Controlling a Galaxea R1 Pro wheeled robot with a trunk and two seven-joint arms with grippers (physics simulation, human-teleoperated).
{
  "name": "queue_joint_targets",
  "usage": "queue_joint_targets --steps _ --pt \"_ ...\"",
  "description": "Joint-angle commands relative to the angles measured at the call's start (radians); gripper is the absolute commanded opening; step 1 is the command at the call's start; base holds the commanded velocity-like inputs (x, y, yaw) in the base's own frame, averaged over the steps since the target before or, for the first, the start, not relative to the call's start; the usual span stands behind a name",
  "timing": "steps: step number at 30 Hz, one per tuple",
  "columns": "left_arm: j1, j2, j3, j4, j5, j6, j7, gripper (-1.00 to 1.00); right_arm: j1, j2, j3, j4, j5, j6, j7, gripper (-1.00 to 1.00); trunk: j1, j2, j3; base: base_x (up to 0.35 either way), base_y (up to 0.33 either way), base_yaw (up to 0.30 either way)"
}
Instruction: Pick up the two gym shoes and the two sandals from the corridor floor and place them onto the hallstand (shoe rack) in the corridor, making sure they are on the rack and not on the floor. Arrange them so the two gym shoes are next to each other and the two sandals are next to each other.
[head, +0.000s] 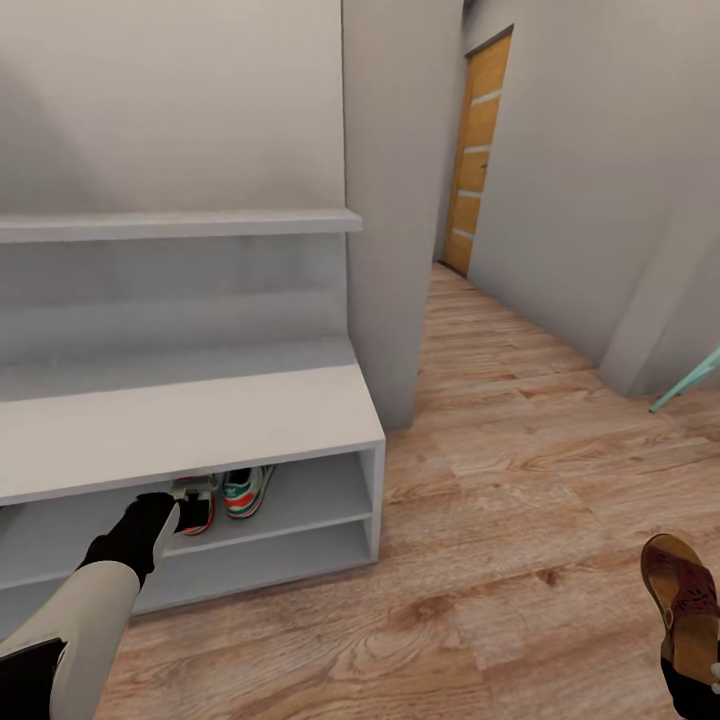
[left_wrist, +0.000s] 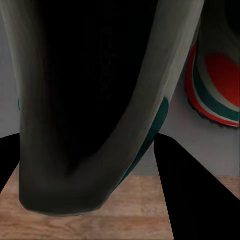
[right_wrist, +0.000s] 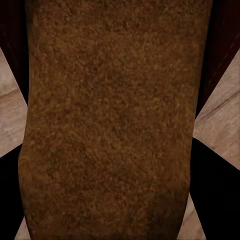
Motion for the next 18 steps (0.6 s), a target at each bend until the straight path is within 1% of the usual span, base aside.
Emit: queue_joint_targets --steps 1,7,13,18 --pt "-0.001 -0.001 0.005 -0.002 -0.009 0.004 -0.007 -1.0 -0.001 0.001 -0.004 -0.001 0.008 0.003 0.008 -1.0 0.0 0.0 -0.001 0.026 0.0 0.0" --pt "-0.001 0.0 0.004 -0.001 -0.01 0.004 -0.007 -1.0 -0.001 0.001 -0.004 -0.001 0.009 0.002 0.008 -1.0 0.0 0.0 -0.001 0.012 0.0 0.0" --pt "-0.001 0.0 0.004 -0.001 -0.01 0.004 -0.007 -1.0 -0.001 0.001 -0.004 -0.001 0.009 0.002 0.008 -1.0 0.0 0.0 -0.001 0.137 0.0 0.0" --pt "-0.001 0.001 0.004 -0.002 -0.01 0.004 -0.007 -1.0 -0.001 0.001 -0.004 -0.001 0.008 0.002 0.008 -1.0 0.0 0.0 -0.001 0.031 0.0 0.0"
